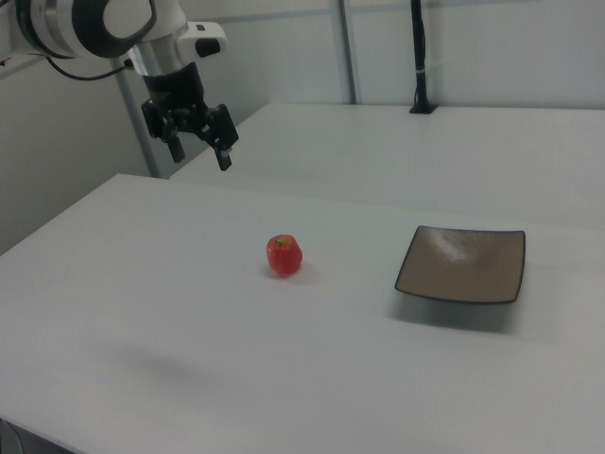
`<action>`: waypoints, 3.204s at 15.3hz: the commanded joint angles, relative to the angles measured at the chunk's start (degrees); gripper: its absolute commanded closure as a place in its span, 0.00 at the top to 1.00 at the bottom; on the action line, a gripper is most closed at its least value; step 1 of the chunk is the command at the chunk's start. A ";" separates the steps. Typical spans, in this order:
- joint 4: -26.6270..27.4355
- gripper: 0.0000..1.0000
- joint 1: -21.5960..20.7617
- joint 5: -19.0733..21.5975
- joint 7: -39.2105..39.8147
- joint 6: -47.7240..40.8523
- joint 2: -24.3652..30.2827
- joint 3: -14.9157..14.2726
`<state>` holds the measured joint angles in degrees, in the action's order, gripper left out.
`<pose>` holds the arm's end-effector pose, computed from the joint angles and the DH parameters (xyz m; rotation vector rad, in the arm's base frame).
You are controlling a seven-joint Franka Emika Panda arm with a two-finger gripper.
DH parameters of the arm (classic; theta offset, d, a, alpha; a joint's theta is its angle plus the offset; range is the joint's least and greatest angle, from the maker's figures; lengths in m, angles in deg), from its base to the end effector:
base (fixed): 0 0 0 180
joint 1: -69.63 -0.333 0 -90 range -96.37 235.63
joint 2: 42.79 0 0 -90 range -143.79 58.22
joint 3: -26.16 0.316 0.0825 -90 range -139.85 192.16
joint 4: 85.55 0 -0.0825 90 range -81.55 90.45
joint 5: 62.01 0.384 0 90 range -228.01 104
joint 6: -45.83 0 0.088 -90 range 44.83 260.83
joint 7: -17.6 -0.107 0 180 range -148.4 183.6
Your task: Apples placed on a ceramic plate
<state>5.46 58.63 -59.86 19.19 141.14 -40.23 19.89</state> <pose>0.5481 0.0476 0.6494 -3.0860 -0.1682 -0.1830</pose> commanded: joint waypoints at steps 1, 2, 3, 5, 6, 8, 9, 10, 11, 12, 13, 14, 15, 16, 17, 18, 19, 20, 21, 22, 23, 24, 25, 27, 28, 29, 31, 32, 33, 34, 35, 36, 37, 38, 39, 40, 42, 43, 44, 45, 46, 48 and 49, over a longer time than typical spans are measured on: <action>1.28 1.00 -1.30 1.01 1.14 0.75 0.70 -1.29; 1.28 1.00 -1.30 1.01 1.14 0.75 0.70 -1.29; 1.36 1.00 -1.30 1.01 1.14 0.75 0.70 -1.29; 1.36 1.00 -1.30 1.01 1.14 0.75 0.70 -1.29; 1.36 1.00 -1.30 1.01 1.14 0.75 0.70 -1.29; 1.28 1.00 -1.30 1.01 1.75 0.58 0.70 -1.29; 1.28 1.00 -1.39 1.01 1.76 0.67 0.70 -1.29; 1.36 1.00 -1.48 1.01 1.76 0.58 0.78 -1.21; 1.36 1.00 -1.48 1.01 1.84 0.49 0.79 -1.03; 1.36 1.00 -1.56 1.01 2.19 -0.21 0.79 -0.77; 1.36 1.00 -1.57 1.01 3.15 -0.56 0.61 -0.51; 1.36 1.00 -1.57 1.10 5.60 -0.30 0.44 -0.50; 1.36 1.00 -1.48 1.10 9.80 -0.30 0.35 -0.50; 1.36 1.00 -1.39 1.10 14.37 -0.47 0.26 -0.50; 1.28 1.00 -1.22 1.10 17.72 -0.48 0.00 -0.50; 1.28 1.00 -1.13 1.10 18.19 -0.48 -0.18 -0.59; 1.28 1.00 -1.21 1.10 18.02 -0.48 -0.18 -0.59; 1.36 1.00 -1.39 0.93 17.84 -0.30 -0.44 -0.59; 1.28 1.00 -1.65 0.67 17.84 -0.30 -1.14 -0.59; 1.02 1.00 -1.91 0.66 17.67 -0.21 -1.93 -0.50; 0.75 1.00 -2.44 1.01 17.58 0.14 -2.81 -0.50; 0.58 1.00 -2.79 1.01 17.31 0.40 -4.04 -0.50; -0.82 1.00 -2.97 0.93 15.83 1.45 -6.14 -0.50; -4.25 1.00 -4.20 0.93 12.75 3.99 -9.92 -0.50; -5.65 1.00 -4.38 0.84 12.13 5.22 -11.59 -0.50; -6.88 1.00 -4.46 0.84 11.87 7.24 -13.35 -0.59; -9.00 1.00 -5.34 0.75 11.77 11.02 -17.48 -0.59; -9.53 1.00 -5.43 0.75 11.25 12.60 -19.24 -0.59; -9.53 1.00 -5.43 0.75 10.55 15.40 -20.99 -0.59; -9.53 1.00 -5.35 0.75 10.54 18.39 -22.66 -0.59; -9.62 1.00 -5.26 0.75 10.54 21.29 -24.42 -0.59; -9.62 1.00 -5.26 0.75 10.63 23.15 -25.66 -0.59; -9.53 1.00 -5.34 0.75 10.63 24.99 -27.06 -0.59; -9.62 1.00 -5.26 0.75 10.63 26.66 -28.38 -0.59; -9.62 1.00 -5.26 0.66 10.63 27.99 -29.35 -0.59; -9.62 1.00 -5.26 0.31 10.63 28.96 -30.58 -0.59; -9.36 1.00 -5.08 0.14 10.72 31.15 -32.25 -0.59; -9.27 1.00 -4.99 0.14 10.81 32.21 -33.22 -0.59; -9.18 1.00 -4.91 0.05 10.81 33.35 -33.92 -0.59; -9.10 1.00 -4.99 -0.13 10.72 34.23 -34.71 -0.59; -9.01 1.00 -4.99 -0.48 10.72 34.59 -35.24 -0.68; -8.31 1.00 -5.08 -1.44 10.72 34.77 -36.04 -0.59; -8.30 1.00 -5.08 -2.14 10.63 34.85 -36.74 -0.59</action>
<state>-2.44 53.95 -60.23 30.59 175.02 -75.23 19.73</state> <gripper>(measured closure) 0.000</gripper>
